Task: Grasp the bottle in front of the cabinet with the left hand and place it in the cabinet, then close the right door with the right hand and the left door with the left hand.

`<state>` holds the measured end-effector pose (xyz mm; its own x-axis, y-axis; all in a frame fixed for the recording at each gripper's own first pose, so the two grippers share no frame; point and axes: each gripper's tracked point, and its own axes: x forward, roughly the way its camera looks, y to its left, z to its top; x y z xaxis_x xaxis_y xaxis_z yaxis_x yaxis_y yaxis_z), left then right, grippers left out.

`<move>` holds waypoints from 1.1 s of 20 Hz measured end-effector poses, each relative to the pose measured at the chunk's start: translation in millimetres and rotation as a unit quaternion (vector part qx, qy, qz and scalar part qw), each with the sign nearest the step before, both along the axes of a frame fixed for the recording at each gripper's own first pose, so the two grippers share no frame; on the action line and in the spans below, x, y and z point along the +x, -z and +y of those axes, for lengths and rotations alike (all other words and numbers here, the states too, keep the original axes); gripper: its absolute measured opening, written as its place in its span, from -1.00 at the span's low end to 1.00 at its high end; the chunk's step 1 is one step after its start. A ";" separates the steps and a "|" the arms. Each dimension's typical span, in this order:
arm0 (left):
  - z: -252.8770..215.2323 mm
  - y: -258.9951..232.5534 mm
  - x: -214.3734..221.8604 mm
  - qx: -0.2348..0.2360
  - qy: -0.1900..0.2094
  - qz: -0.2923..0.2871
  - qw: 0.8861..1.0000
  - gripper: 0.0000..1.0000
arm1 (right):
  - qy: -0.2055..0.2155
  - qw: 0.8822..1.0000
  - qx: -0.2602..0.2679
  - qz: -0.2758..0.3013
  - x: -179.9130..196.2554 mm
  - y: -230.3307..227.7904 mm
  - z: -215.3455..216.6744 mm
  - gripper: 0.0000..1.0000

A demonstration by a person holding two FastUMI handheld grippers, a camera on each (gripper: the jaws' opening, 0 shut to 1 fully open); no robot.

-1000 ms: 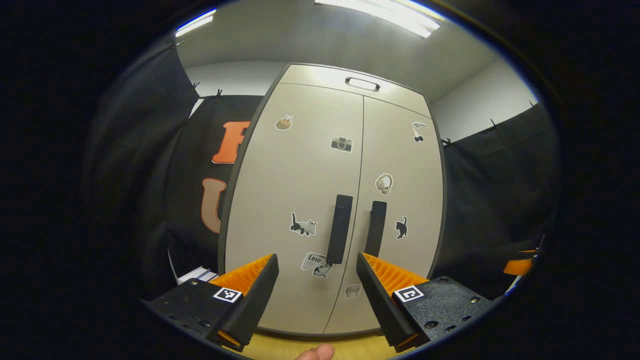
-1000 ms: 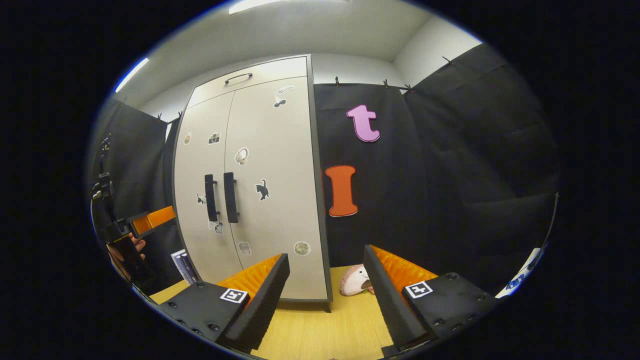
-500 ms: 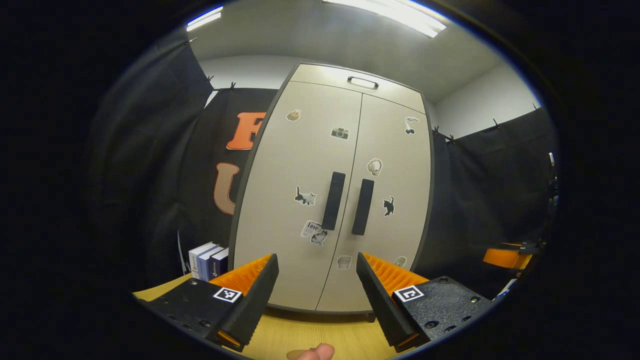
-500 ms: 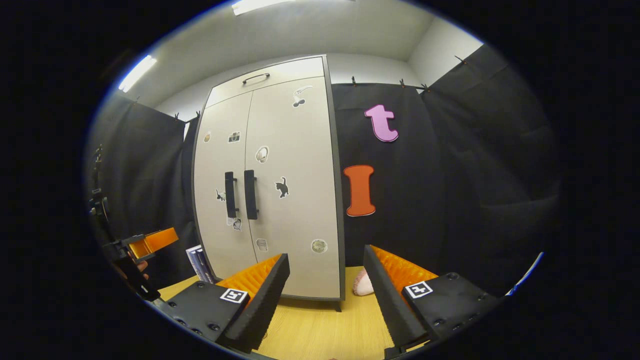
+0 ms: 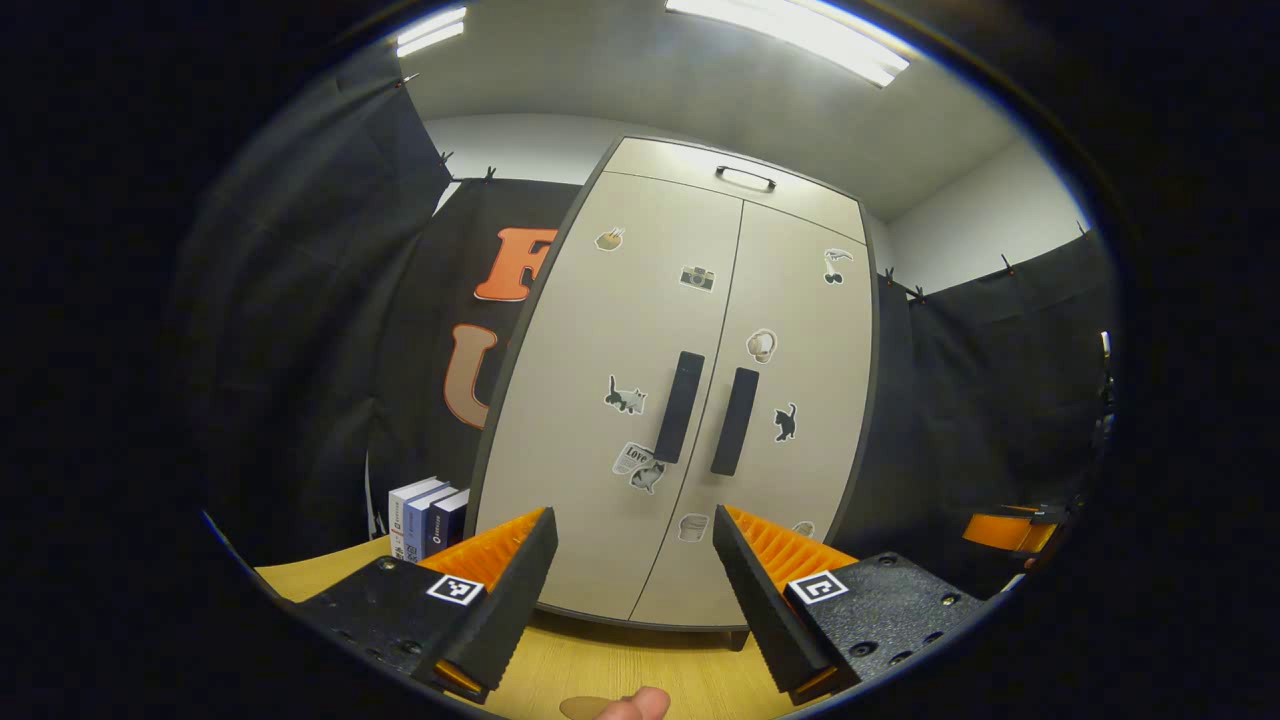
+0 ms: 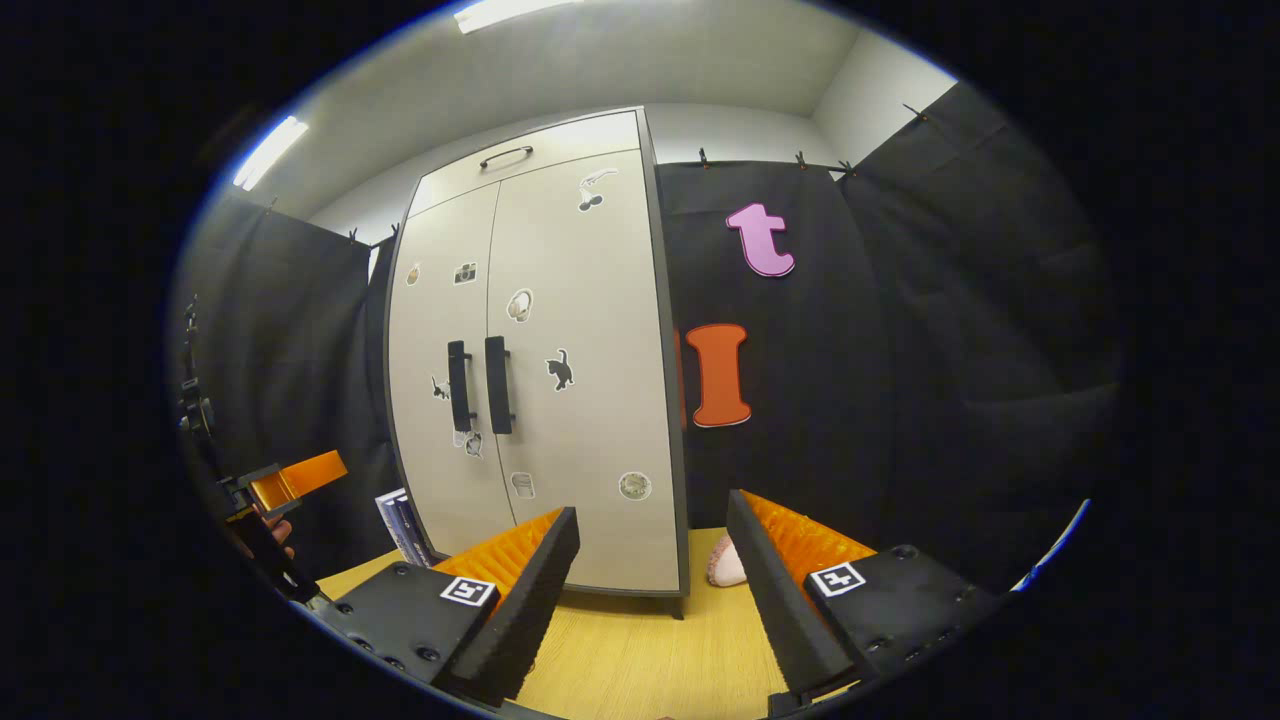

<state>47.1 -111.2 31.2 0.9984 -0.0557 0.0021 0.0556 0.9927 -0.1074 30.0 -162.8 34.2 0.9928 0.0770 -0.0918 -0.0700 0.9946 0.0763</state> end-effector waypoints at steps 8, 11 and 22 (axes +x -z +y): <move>-17.6 2.4 4.0 0.010 0.022 0.004 1.000 0.92 | 0.014 1.000 0.000 -0.005 -7.0 -0.5 -7.5 0.96; -17.7 1.6 2.7 0.014 0.023 0.003 1.000 0.92 | 0.018 1.000 0.001 -0.005 -7.8 -0.5 -9.3 0.79; -15.1 7.7 0.3 0.022 0.020 0.009 1.000 0.92 | 0.017 1.000 0.005 -0.005 -9.7 1.9 -7.5 0.96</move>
